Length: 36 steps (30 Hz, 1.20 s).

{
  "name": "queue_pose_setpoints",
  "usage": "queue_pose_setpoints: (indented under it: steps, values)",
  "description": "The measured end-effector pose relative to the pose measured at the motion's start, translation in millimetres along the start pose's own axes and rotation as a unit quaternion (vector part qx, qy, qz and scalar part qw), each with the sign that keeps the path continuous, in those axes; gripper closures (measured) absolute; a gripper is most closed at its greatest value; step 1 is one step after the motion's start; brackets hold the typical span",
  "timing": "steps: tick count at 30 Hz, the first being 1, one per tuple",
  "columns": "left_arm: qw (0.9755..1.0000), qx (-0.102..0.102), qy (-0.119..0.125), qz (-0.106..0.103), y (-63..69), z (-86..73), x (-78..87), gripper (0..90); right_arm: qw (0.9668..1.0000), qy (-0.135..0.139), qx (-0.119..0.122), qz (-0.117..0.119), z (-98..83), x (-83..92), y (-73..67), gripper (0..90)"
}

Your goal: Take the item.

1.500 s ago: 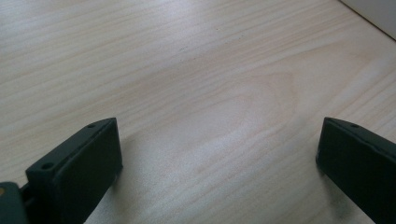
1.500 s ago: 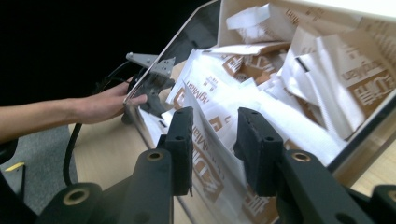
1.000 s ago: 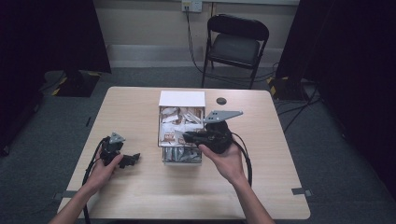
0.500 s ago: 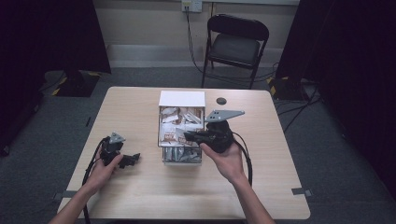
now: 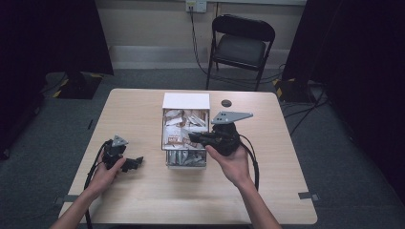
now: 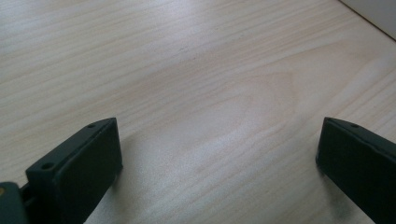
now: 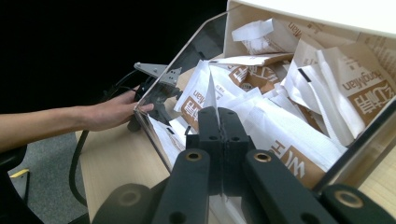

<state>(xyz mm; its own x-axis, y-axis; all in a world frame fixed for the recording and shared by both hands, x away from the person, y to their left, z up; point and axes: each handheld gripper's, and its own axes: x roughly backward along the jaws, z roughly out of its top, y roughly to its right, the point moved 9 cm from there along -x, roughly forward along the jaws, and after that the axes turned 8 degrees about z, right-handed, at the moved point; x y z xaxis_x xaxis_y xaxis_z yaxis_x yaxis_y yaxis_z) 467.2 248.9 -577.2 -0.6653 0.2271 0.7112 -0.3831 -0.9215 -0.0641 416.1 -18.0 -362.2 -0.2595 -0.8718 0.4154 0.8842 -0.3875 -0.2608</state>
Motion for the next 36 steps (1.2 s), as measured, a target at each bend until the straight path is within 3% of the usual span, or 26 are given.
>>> queue_pose_setpoints:
  steps: [36]
  values:
    - [1.0, 0.001, 0.0, -0.001, 0.3, 0.0, -0.1, 0.0, 0.9994, 0.035, 0.009, -0.004, 15.1, 20.9, -6.8, 90.0]
